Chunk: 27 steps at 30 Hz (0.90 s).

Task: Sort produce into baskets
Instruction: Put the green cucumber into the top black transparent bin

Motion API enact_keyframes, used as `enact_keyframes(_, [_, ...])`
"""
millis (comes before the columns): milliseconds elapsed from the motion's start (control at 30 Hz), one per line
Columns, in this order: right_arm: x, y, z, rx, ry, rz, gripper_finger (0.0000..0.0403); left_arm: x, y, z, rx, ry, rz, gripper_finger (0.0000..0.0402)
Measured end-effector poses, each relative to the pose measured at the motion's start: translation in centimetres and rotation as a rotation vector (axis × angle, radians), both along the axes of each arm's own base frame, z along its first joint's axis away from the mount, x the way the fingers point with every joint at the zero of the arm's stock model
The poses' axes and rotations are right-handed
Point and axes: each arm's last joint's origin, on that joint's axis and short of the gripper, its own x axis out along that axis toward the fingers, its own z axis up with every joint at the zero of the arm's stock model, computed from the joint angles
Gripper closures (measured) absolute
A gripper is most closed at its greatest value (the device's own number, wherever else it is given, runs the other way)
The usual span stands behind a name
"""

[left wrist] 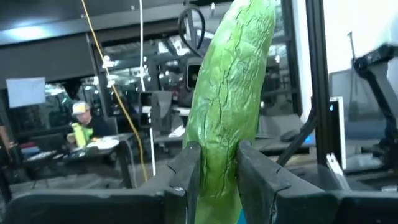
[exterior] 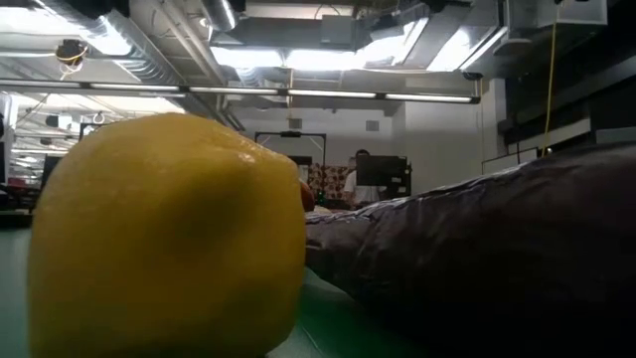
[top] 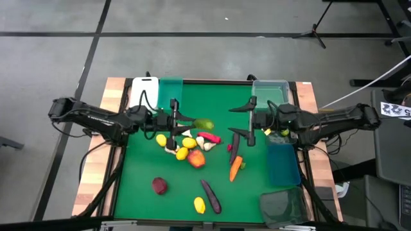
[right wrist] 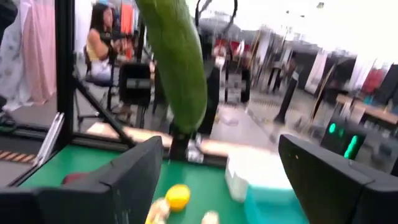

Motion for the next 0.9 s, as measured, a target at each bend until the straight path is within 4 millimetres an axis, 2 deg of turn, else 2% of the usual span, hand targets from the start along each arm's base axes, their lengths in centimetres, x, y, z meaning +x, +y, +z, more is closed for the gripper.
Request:
enact_keyframes(333, [2.1,0.4,-0.7,-0.073,-0.084,0.056,0.0084,2.1,-0.1,-2.1,-0.007,0.007,-0.003,0.032])
enact_keyframes(633, [3.1,0.6,-0.9,-0.077,-0.138,0.092,0.0084,2.9,0.7,-2.6,-0.014,-0.029,0.026,0.032])
enact_keyframes(900, [5.4,0.6,0.5,-0.083,-0.114,0.046,0.0084,3.2,0.9,-3.1,-0.029,-0.017,0.03,0.032])
